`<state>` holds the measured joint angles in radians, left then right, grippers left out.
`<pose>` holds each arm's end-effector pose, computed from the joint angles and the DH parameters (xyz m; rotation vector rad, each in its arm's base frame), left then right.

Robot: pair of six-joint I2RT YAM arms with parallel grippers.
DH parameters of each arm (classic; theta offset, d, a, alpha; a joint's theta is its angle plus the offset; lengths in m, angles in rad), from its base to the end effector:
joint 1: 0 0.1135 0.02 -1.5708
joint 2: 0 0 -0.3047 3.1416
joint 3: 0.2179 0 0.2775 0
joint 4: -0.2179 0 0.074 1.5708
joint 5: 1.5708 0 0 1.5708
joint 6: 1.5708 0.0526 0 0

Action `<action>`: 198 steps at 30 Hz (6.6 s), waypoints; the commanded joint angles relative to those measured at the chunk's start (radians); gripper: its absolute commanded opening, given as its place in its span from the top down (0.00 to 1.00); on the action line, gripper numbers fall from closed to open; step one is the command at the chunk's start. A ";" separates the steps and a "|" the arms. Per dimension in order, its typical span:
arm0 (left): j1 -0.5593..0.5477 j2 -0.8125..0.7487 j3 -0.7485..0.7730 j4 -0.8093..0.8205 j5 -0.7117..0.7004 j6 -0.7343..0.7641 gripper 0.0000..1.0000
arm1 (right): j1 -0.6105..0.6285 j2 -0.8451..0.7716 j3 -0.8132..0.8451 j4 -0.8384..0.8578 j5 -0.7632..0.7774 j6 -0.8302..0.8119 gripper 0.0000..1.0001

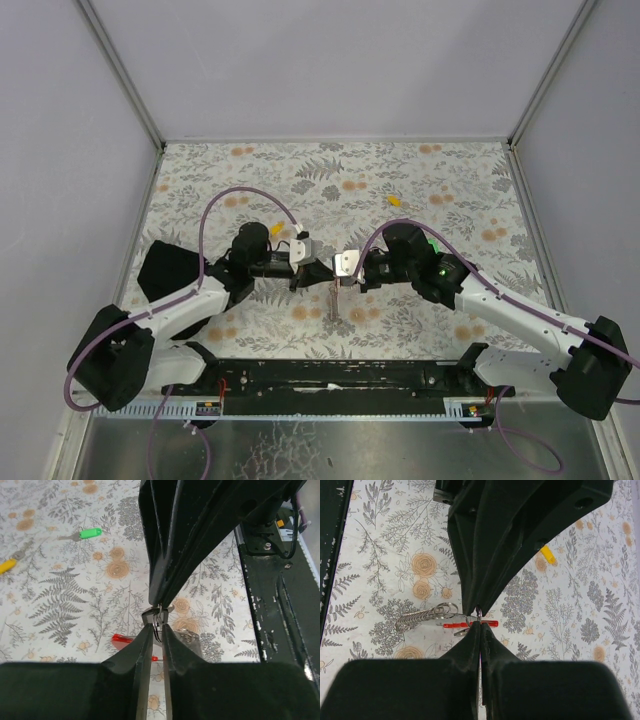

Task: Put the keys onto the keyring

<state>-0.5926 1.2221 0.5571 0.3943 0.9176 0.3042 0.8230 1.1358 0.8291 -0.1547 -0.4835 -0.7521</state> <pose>0.1992 -0.1845 0.2515 1.3404 1.2821 -1.0385 0.1697 0.2190 0.3115 -1.6268 1.1903 0.5348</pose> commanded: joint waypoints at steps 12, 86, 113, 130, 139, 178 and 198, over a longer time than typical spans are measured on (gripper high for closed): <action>0.004 -0.062 -0.074 0.277 -0.193 -0.334 1.00 | 0.008 -0.117 -0.076 0.076 0.031 0.064 1.00; -0.025 -0.014 -0.048 0.142 -0.098 -0.130 0.87 | 0.060 -0.037 0.017 0.057 0.068 -0.027 1.00; -0.023 -0.021 -0.162 0.451 -0.350 -0.471 1.00 | 0.061 -0.137 -0.204 0.240 0.142 0.092 1.00; -0.053 -0.040 -0.257 0.708 -0.558 -0.667 1.00 | 0.074 -0.074 -0.222 0.349 0.089 0.141 1.00; -0.055 -0.047 -0.271 0.697 -0.565 -0.654 0.99 | 0.075 -0.095 -0.225 0.344 0.183 0.132 1.00; -0.041 -0.202 -0.373 0.449 -0.704 -0.597 0.46 | -0.004 0.071 -0.222 0.428 0.305 0.295 1.00; -0.008 -0.357 -0.386 0.264 -0.920 -0.598 0.26 | -0.098 0.346 -0.065 0.366 0.341 0.478 1.00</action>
<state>-0.6086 0.8886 0.1822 0.6785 0.0525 -0.3016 0.7292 1.4452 0.6888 0.2062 -0.1356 -0.3267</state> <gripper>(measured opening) 0.729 0.010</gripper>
